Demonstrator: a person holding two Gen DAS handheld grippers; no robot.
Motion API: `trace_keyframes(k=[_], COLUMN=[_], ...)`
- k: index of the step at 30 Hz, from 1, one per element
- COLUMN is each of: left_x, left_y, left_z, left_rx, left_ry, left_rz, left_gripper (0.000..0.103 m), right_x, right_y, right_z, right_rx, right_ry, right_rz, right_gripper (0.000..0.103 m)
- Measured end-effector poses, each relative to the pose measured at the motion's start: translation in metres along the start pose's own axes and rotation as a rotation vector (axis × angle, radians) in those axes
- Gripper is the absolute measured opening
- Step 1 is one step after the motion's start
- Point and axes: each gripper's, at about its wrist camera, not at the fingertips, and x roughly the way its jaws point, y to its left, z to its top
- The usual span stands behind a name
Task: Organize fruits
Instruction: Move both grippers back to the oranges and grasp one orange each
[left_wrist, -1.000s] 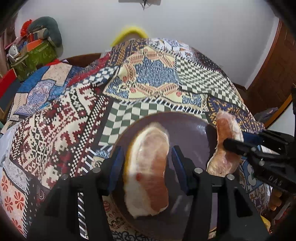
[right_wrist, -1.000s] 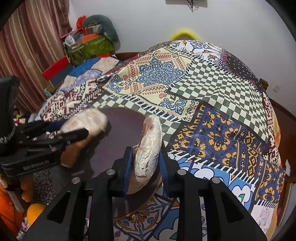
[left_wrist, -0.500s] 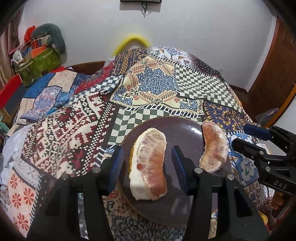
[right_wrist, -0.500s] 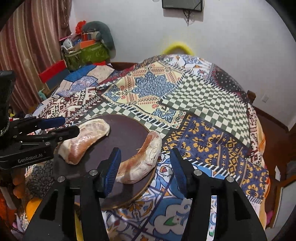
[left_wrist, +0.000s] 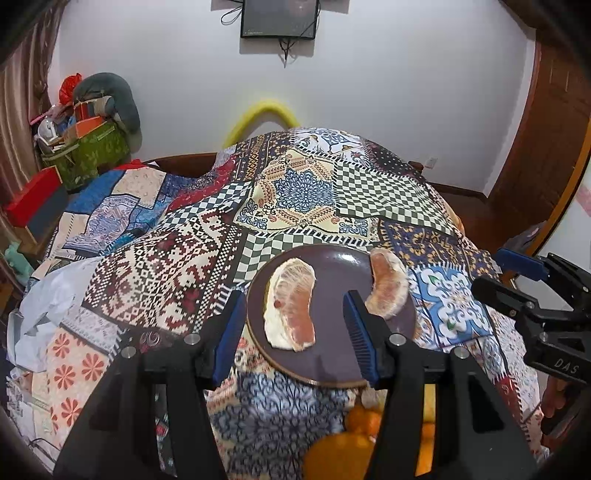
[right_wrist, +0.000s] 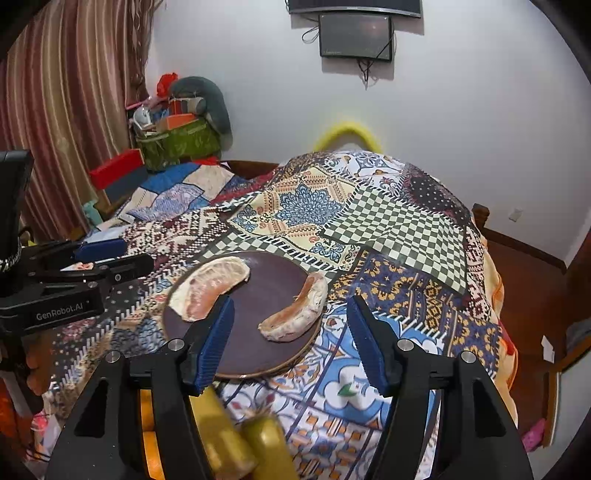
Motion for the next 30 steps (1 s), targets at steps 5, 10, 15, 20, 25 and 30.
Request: trace_keyframes(k=[5,10,15,20,25,30], left_x=[-0.024,-0.045,-0.063,-0.070,-0.074,-0.077], left_y=[-0.004,-0.005,-0.010,-0.012,-0.008,0.000], left_z=[-0.012,-0.029,-0.048,-0.068,-0.087,-0.103], left_rx=[0.025,0.023,0.038,0.056,0.048,0.050], left_ry=[-0.009,-0.012,-0.013,0.003,0.032,0.044], left_rz=[0.017,0.007,-0.005,-0.005,-0.014,-0.011], left_gripper=[0.059,0.061,0.065,0.066,0.066,0.066], right_x=[-0.024,-0.039,-0.048,-0.052,-0.048,-0.036], right_y=[0.009,0.016,0.025,0.037,0.050,0.062], right_z=[-0.011,-0.026,-0.043,-0.058,-0.071,-0.078], right_rx=[0.011,0.032,0.053,0.069,0.096,0.108], right_ry=[-0.028,-0.020,0.001,0.028,0.070,0.113], right_rz=[-0.017,-0.004,0.011,0.026,0.065,0.077], right_gripper=[0.071,0.072,0.075,0.075,0.076,0.076])
